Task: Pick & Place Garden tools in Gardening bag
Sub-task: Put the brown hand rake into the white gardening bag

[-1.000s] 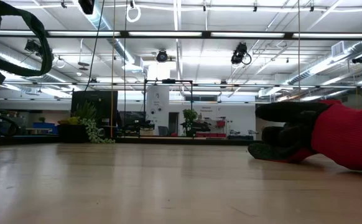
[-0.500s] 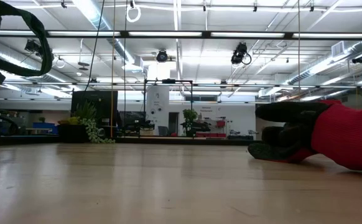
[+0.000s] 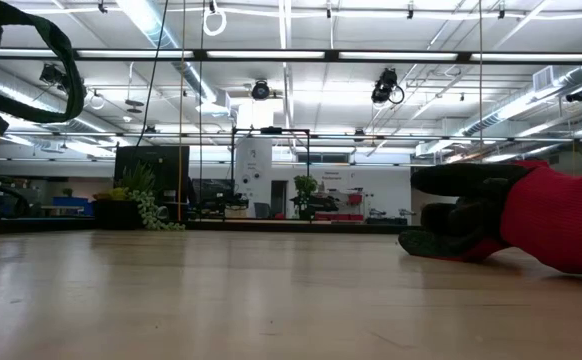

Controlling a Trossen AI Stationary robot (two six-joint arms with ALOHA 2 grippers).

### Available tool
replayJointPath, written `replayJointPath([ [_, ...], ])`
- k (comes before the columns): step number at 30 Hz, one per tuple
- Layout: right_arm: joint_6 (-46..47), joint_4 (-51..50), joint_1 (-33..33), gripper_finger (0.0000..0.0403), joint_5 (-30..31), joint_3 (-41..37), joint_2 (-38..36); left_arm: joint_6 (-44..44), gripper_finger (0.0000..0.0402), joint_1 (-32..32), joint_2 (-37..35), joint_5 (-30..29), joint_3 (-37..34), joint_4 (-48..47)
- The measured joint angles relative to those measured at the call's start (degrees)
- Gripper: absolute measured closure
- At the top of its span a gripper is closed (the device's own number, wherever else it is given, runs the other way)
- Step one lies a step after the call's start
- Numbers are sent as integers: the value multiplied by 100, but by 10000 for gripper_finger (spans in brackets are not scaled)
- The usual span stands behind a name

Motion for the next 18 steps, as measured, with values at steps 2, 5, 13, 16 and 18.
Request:
replayJointPath([
  [2, -10, 2, 0, 403, 0, 0, 0, -4, 396, 0, 0, -1, 0, 0],
  [5, 284, 40, -2, 403, 6, 0, 32, -9, 398, 0, 0, -2, 0, 0],
  [13, 1337, -20, -7, 403, 819, 0, 326, 20, 395, 0, 0, -4, 0, 0],
  [16, 1662, -96, -83, 403, 1038, 0, 496, 31, 398, 0, 0, -9, 0, 0],
  [18, 1844, -144, -138, 403, 1019, 0, 610, 32, 397, 0, 0, -9, 0, 0],
])
